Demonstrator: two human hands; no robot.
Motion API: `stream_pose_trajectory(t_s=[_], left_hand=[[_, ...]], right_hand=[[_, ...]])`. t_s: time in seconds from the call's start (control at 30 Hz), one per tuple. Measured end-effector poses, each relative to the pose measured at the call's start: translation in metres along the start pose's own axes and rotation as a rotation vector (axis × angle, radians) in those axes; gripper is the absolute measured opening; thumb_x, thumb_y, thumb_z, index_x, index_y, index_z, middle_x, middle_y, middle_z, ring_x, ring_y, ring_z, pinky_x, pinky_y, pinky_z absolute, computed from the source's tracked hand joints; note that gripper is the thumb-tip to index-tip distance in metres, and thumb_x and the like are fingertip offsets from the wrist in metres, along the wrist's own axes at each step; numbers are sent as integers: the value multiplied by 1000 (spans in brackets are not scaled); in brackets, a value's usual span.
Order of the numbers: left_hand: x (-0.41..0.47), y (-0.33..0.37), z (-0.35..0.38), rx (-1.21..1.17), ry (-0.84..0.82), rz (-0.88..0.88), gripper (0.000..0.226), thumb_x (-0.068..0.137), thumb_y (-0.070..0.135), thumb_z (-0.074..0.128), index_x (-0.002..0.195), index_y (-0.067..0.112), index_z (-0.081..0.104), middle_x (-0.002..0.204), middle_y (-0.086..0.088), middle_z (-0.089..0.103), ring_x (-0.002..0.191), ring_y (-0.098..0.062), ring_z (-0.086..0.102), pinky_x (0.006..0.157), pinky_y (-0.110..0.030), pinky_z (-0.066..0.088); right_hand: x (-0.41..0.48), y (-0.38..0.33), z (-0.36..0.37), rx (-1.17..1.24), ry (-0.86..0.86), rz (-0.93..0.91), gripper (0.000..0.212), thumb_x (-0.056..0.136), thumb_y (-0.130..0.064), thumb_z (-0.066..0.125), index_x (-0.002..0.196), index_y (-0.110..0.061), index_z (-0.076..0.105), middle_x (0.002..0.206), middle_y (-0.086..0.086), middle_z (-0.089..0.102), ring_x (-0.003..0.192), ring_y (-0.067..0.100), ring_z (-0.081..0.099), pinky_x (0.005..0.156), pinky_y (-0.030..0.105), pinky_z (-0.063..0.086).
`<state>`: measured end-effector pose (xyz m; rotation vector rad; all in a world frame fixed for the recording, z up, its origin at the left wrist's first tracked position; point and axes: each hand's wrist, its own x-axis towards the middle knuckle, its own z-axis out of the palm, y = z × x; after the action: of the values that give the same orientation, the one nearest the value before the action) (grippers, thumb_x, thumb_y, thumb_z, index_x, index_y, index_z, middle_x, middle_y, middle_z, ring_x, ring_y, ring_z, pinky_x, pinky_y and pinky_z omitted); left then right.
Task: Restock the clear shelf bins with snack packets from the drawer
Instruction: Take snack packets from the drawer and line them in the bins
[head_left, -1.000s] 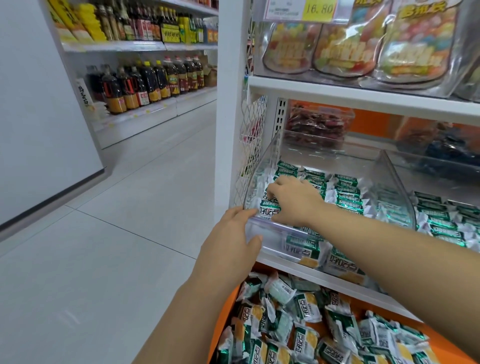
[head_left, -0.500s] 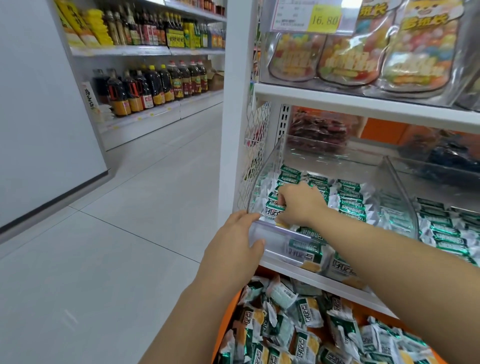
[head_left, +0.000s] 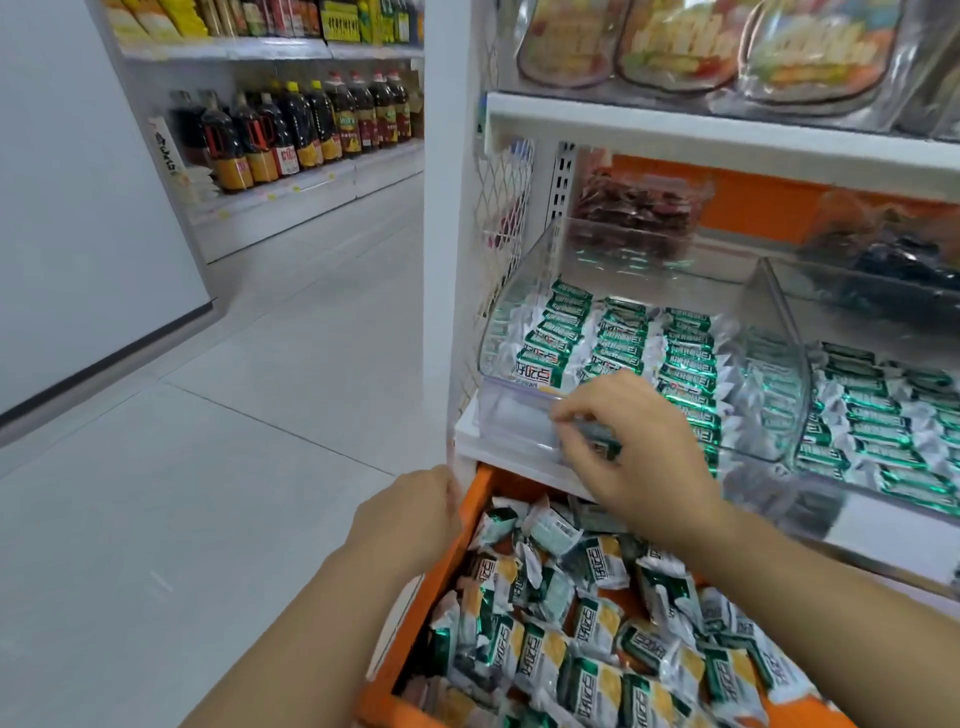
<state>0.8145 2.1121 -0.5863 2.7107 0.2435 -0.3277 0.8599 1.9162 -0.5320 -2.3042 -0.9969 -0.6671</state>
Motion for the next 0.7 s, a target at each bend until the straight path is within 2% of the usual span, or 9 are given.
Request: stream_pose_trajectory(t_s=[0.07, 0.17, 0.27, 0.33, 0.37, 0.43, 0.5, 0.57, 0.7], left_hand=[[3, -4, 13, 101, -164, -32, 35, 92, 32, 52, 127, 27, 47, 127, 5, 55, 114, -17, 53, 93, -35, 47], [7, -4, 28, 197, -225, -34, 41, 90, 26, 53, 130, 23, 47, 128, 0, 55, 115, -22, 54, 91, -35, 48], [10, 0, 38, 291, -163, -21, 41, 90, 16, 49, 131, 22, 44, 123, -6, 57, 109, -26, 57, 83, -33, 48], [12, 2, 42, 349, -128, -12, 45, 89, 14, 49, 133, 24, 41, 119, -6, 58, 107, -27, 58, 80, -33, 46], [14, 3, 43, 373, -119, -7, 48, 89, 14, 49, 135, 24, 40, 120, -6, 58, 108, -27, 58, 81, -34, 47], [17, 3, 44, 398, -108, -4, 52, 89, 13, 49, 138, 26, 38, 121, -6, 58, 110, -28, 57, 85, -35, 48], [20, 2, 45, 415, -110, 4, 57, 87, 12, 51, 140, 28, 35, 123, -7, 58, 111, -28, 57, 86, -36, 49], [23, 2, 46, 426, -109, 16, 62, 87, 13, 53, 142, 30, 32, 124, -7, 58, 112, -29, 56, 86, -35, 49], [28, 0, 49, 466, -84, 34, 68, 87, 17, 57, 145, 30, 26, 124, -6, 59, 112, -28, 57, 86, -36, 48]], right_hand=[[-33, 4, 10, 102, -6, -59, 15, 88, -17, 52, 86, -13, 66, 79, -4, 63, 77, 9, 54, 73, 17, 43], [-87, 23, 38, 134, -93, -44, 10, 87, -14, 56, 86, -13, 66, 80, -4, 63, 77, 6, 55, 73, 14, 44], [-138, 50, 66, 64, -361, 228, 13, 89, -17, 59, 96, -20, 69, 91, -6, 68, 81, 9, 63, 73, 27, 55], [-162, 66, 81, 52, -592, 442, 16, 93, -24, 57, 106, -27, 65, 104, -10, 66, 90, 9, 63, 77, 26, 53], [-170, 73, 87, 76, -690, 522, 20, 92, -30, 58, 112, -29, 62, 109, -12, 64, 94, 7, 61, 77, 21, 50], [-184, 81, 97, 239, -881, 691, 44, 86, -42, 67, 126, -30, 53, 121, -13, 55, 106, 6, 55, 78, 12, 43], [-191, 79, 106, 491, -1080, 837, 73, 73, -55, 73, 135, -29, 45, 135, -9, 45, 122, 12, 48, 90, 18, 41], [-195, 73, 113, 627, -1210, 832, 80, 64, -60, 73, 133, -31, 45, 140, -7, 42, 125, 15, 46, 101, 29, 42], [-197, 65, 128, 588, -1330, 633, 76, 81, -44, 73, 144, -23, 36, 148, -1, 37, 131, 21, 42, 107, 40, 38]])
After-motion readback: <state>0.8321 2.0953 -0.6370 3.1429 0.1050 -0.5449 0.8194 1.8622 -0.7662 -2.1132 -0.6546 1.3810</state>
